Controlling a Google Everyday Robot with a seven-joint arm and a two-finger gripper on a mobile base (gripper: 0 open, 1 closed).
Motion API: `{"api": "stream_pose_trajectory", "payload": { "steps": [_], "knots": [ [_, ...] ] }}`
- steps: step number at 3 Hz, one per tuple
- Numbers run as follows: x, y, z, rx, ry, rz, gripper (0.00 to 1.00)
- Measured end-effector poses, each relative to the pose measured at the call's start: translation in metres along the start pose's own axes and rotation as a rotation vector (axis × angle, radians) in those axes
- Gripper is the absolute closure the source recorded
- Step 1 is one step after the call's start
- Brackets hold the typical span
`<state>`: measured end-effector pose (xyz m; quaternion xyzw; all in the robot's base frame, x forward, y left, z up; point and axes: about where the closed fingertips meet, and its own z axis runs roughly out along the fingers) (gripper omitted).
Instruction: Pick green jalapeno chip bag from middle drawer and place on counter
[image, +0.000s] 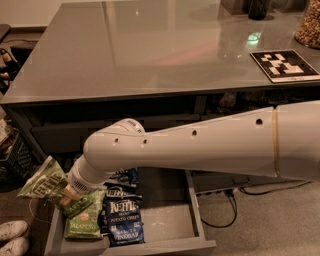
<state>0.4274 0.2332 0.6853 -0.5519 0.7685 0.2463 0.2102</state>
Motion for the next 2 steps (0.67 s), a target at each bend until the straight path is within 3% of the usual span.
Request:
{"api": "stream_pose_trajectory", "payload": {
  "steps": [2],
  "knots": [
    [-0.02,-0.002,-0.022,0.005,-0.027,-0.03,1.0]
  ]
}}
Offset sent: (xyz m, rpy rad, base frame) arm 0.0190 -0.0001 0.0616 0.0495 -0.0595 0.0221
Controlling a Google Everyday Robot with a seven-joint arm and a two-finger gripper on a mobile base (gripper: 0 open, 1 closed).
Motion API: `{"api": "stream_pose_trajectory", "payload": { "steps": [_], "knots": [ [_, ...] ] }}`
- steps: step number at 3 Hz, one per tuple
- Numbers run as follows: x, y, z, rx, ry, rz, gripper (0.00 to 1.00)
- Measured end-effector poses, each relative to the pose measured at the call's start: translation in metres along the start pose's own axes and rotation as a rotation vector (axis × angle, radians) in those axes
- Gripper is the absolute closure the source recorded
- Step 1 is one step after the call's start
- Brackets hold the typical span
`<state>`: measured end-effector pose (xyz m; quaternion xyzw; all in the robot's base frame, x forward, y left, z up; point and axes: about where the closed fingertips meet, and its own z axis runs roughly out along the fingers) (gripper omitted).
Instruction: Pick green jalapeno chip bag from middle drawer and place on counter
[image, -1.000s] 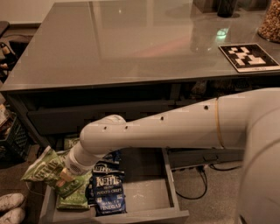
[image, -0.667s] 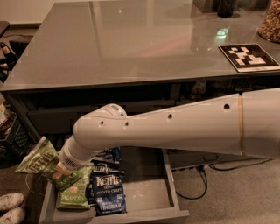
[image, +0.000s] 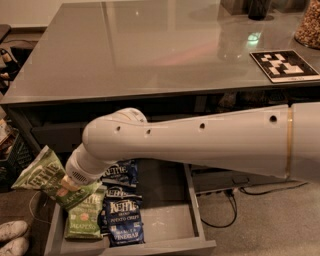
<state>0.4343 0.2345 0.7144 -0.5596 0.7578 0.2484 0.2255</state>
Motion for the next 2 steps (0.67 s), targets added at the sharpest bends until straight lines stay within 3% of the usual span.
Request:
{"api": "stream_pose_trajectory", "payload": {
  "steps": [1,2],
  "knots": [
    [-0.0313,-0.0308,-0.0443,0.052,-0.003,-0.012,1.0],
    [-0.0314,-0.0308,-0.0443,0.052,-0.003,-0.012,1.0]
  ]
}}
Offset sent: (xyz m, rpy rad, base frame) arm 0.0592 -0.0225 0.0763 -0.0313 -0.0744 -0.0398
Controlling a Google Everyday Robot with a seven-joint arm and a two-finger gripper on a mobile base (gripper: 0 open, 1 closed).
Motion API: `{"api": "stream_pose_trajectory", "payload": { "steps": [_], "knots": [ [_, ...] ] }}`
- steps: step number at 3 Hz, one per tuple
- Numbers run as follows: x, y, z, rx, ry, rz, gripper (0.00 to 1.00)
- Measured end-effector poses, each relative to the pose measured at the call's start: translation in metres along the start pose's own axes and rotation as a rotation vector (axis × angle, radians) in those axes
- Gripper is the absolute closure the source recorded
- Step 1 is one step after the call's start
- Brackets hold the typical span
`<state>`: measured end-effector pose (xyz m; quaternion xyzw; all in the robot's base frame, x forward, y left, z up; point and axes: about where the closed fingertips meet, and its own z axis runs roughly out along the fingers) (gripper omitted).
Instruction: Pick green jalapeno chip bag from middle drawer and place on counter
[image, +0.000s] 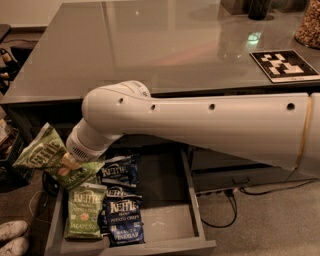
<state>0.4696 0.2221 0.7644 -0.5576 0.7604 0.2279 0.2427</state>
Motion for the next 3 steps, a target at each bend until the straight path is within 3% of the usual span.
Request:
{"api": "stream_pose_trajectory", "payload": {
  "steps": [1,2,3],
  "knots": [
    [-0.008,-0.009,-0.026,0.024,-0.054,0.009,1.0],
    [-0.031,-0.065,-0.094,0.088,-0.146,0.033,1.0],
    [-0.035,-0.067,-0.097,0.092,-0.153,0.031,1.0]
  ]
}}
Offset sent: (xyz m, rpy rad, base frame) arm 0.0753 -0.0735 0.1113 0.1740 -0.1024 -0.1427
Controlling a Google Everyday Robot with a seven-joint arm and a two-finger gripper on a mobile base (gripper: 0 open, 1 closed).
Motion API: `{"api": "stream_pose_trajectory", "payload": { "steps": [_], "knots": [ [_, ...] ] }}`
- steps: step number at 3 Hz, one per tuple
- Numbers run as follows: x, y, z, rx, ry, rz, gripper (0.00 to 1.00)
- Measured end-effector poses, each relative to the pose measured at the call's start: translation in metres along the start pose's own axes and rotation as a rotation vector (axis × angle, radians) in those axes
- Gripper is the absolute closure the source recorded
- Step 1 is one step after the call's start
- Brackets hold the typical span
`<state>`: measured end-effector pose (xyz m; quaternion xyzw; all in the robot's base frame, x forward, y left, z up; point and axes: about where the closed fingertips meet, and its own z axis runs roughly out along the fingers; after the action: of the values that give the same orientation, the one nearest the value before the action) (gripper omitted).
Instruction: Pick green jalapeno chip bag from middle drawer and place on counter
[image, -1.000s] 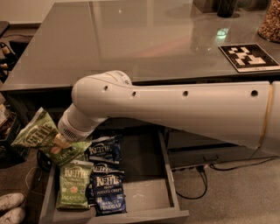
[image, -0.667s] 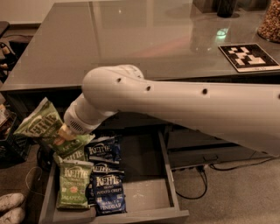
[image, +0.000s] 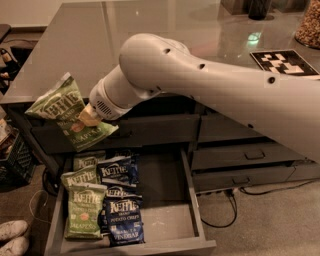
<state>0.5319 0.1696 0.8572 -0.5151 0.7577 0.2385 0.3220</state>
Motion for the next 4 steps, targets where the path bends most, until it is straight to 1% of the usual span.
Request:
{"api": "stream_pose_trajectory", "payload": {
  "steps": [1,2,4],
  "knots": [
    [-0.008,-0.004,-0.003,0.003,0.004,-0.022,1.0],
    [-0.021,-0.027,-0.005,-0.003,0.008,-0.024,1.0],
    [-0.051,-0.094,-0.003,-0.009,0.053,-0.001,1.0]
  ]
}}
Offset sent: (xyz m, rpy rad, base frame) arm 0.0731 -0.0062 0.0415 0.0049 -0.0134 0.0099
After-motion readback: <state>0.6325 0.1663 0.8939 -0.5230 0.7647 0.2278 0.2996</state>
